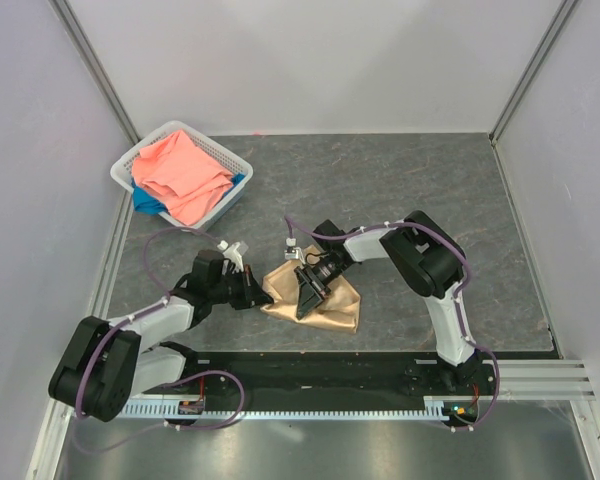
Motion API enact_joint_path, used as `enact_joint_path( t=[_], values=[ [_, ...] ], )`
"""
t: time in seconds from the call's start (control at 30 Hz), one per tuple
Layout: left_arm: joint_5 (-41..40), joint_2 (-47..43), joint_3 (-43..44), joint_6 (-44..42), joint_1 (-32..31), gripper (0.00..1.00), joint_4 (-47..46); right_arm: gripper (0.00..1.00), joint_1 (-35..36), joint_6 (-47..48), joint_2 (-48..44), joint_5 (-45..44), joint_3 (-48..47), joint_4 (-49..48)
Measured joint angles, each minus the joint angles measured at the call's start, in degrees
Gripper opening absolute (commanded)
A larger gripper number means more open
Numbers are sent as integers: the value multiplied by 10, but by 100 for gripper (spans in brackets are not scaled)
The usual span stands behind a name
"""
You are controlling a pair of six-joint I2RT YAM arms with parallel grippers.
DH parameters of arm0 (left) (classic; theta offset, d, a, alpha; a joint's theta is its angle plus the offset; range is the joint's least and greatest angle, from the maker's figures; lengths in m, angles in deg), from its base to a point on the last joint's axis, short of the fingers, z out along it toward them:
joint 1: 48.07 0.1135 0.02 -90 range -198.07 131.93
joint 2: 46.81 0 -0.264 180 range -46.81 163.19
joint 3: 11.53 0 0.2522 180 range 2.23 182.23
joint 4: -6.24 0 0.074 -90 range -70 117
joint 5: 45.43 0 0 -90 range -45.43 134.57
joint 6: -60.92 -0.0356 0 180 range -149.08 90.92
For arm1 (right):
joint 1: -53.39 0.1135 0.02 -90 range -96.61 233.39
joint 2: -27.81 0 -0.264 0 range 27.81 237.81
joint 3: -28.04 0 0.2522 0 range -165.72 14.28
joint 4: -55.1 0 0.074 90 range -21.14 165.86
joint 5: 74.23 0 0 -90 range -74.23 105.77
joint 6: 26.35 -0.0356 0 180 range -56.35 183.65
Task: Fold the napkin, place the utensils inside, and roll it up
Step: Roll the napkin with the utensil
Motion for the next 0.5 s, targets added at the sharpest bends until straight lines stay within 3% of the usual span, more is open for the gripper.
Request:
enact_joint_path(
  t=[0.17,0.5],
  values=[
    [-12,4,18,0,0,2,36,53,2,-1,-30,-37,0,16],
    [-15,50,64,1,0,2,95,66,2,20,-123,-197,5,27]
  ],
)
